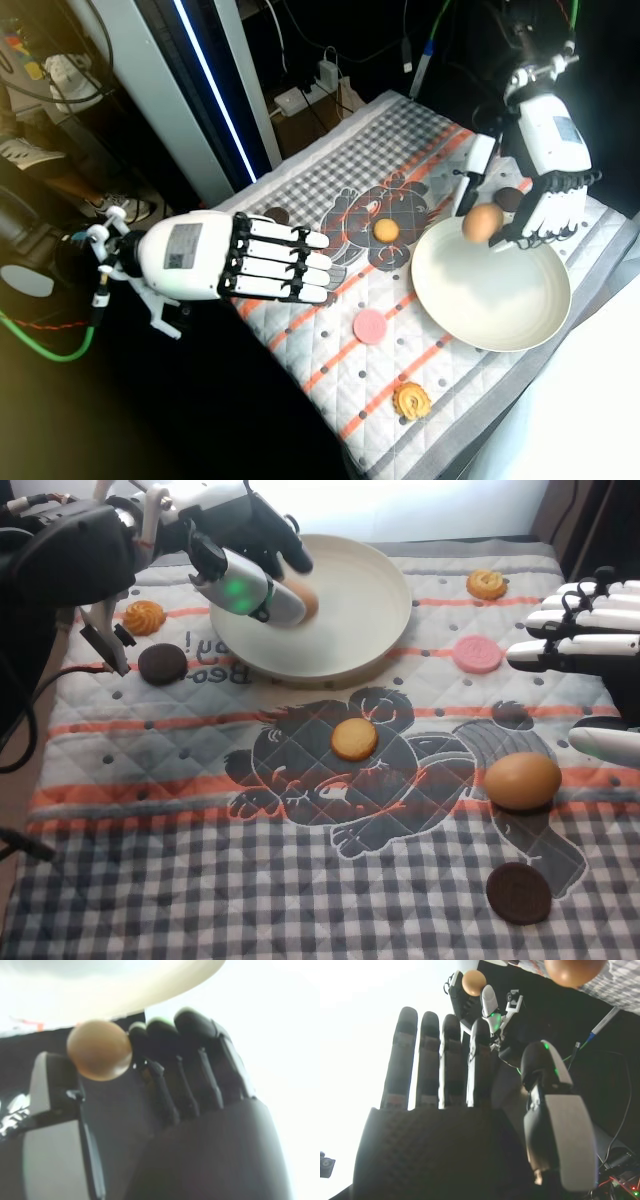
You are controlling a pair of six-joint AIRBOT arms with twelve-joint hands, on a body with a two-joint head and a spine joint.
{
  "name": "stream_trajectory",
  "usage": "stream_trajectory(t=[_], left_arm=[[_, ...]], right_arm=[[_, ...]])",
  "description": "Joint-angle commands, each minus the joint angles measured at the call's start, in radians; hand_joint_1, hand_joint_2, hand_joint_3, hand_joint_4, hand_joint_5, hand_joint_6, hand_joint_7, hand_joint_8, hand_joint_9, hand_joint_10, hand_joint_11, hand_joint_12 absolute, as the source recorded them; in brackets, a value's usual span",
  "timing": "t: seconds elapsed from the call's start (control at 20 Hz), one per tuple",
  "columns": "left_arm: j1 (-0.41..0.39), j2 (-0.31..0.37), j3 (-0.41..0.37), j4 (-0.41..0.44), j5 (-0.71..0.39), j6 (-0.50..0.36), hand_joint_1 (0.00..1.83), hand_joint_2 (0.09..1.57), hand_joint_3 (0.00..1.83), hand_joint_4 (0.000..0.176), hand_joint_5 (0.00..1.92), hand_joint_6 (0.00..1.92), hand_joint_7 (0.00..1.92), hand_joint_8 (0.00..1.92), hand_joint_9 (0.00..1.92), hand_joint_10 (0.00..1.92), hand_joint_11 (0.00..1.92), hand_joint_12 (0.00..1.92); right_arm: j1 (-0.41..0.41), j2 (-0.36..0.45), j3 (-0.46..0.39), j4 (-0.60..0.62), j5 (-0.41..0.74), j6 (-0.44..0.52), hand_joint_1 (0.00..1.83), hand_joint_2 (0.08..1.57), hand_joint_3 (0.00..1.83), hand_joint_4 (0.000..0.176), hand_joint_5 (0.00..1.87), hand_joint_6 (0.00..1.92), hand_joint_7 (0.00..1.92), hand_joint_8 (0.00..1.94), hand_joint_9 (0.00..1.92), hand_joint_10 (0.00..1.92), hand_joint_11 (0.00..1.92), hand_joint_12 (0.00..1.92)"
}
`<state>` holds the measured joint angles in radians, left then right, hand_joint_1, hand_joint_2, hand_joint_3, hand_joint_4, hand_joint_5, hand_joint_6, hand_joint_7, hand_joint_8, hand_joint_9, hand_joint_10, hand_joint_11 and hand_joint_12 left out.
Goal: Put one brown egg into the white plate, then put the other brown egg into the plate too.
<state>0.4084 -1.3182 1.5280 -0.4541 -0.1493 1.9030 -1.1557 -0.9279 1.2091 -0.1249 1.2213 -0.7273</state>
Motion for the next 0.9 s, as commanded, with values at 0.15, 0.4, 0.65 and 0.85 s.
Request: stream_trajectory(t=[0.15, 0.4, 0.65, 0.85], left_arm=[[0.016, 0.085, -0.124, 0.014, -0.205, -0.007, 0.78, 0.86, 0.0, 0.175, 0.13, 0.0, 0.13, 0.0, 0.25, 0.0, 0.05, 0.66], [0.146, 0.306, -0.398, 0.187, -0.473, -0.216, 0.62, 0.9, 0.0, 0.176, 0.0, 0.0, 0.0, 0.0, 0.0, 0.0, 0.0, 0.11], [0.326, 0.474, -0.622, 0.234, -0.677, -0.218, 0.62, 0.88, 0.0, 0.176, 0.0, 0.0, 0.0, 0.0, 0.0, 0.0, 0.03, 0.01], [0.362, 0.485, -0.65, 0.225, -0.736, -0.218, 0.64, 0.89, 0.0, 0.176, 0.01, 0.0, 0.0, 0.0, 0.0, 0.0, 0.05, 0.02]], right_arm=[[0.016, 0.002, 0.002, 0.027, 0.12, 0.003, 0.38, 1.27, 0.0, 0.111, 0.44, 0.0, 0.39, 0.0, 0.36, 0.0, 0.37, 0.01], [0.024, -0.006, -0.004, -0.016, 0.116, 0.003, 0.53, 1.13, 0.0, 0.059, 0.35, 0.0, 0.35, 0.0, 0.36, 0.0, 0.4, 0.01], [0.066, -0.051, 0.006, -0.107, 0.029, 0.003, 0.8, 0.99, 0.0, 0.113, 0.37, 0.0, 0.43, 0.01, 0.45, 0.01, 0.45, 0.04], [0.067, -0.076, 0.027, -0.136, -0.017, 0.003, 0.91, 0.97, 0.0, 0.021, 0.53, 0.01, 0.61, 0.01, 0.65, 0.0, 0.57, 0.23]])
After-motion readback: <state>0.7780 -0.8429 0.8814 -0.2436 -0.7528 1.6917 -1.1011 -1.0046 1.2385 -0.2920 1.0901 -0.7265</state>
